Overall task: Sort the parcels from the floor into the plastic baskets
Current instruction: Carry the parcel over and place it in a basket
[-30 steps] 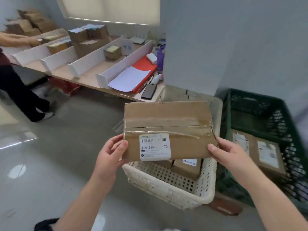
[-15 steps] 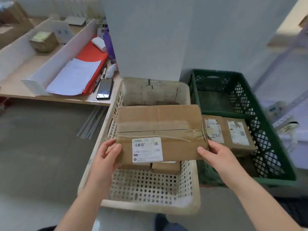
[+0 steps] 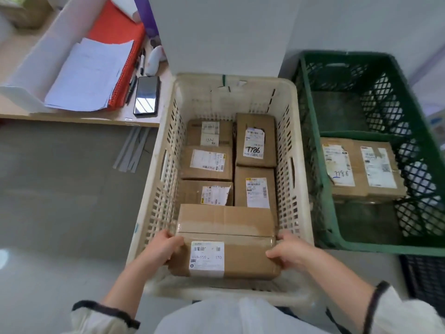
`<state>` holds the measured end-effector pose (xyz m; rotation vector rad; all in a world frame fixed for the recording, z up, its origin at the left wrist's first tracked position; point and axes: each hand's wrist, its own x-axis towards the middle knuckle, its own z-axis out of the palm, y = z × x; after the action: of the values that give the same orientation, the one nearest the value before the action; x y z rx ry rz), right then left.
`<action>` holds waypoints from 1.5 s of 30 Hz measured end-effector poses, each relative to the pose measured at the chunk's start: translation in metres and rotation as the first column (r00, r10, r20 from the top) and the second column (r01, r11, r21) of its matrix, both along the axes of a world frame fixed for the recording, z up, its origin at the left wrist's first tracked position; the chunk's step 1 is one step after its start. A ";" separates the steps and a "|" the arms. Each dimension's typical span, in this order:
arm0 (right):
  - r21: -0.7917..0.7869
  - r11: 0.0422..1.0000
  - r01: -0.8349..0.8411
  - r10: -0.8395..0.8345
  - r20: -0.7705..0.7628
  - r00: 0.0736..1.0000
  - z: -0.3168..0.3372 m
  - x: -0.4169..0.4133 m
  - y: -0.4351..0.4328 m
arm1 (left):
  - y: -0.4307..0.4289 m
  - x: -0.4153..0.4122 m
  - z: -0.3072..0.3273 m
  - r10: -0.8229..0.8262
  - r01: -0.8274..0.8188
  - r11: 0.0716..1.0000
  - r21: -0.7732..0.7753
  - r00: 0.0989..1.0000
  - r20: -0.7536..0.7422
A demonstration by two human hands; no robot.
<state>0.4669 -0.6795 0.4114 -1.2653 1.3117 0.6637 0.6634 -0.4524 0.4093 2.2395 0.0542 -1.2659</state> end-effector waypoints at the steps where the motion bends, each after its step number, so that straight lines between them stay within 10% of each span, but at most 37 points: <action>1: 0.030 0.999 -0.020 0.021 -0.037 0.999 -0.009 0.001 0.007 | 0.005 0.002 -0.008 -0.044 0.046 0.997 0.056 0.998 -0.041; 25: -0.072 0.981 -0.182 0.176 -0.085 0.981 -0.109 0.049 0.045 | -0.015 0.025 -0.074 -0.572 0.557 0.688 0.465 0.811 -0.124; 35: -0.141 0.964 -0.227 0.209 -0.130 0.969 -0.153 0.047 0.067 | 0.001 0.009 -0.116 -0.521 0.454 0.725 0.517 0.853 -0.019; 45: -0.206 0.966 -0.154 0.112 -0.201 0.973 -0.193 0.057 0.063 | -0.012 0.028 -0.152 -0.802 0.697 0.561 0.447 0.592 0.083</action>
<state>0.5235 -0.6167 0.2188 -1.5112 1.4962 0.7630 0.6915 -0.4642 0.2569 2.8996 -0.9883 -1.3951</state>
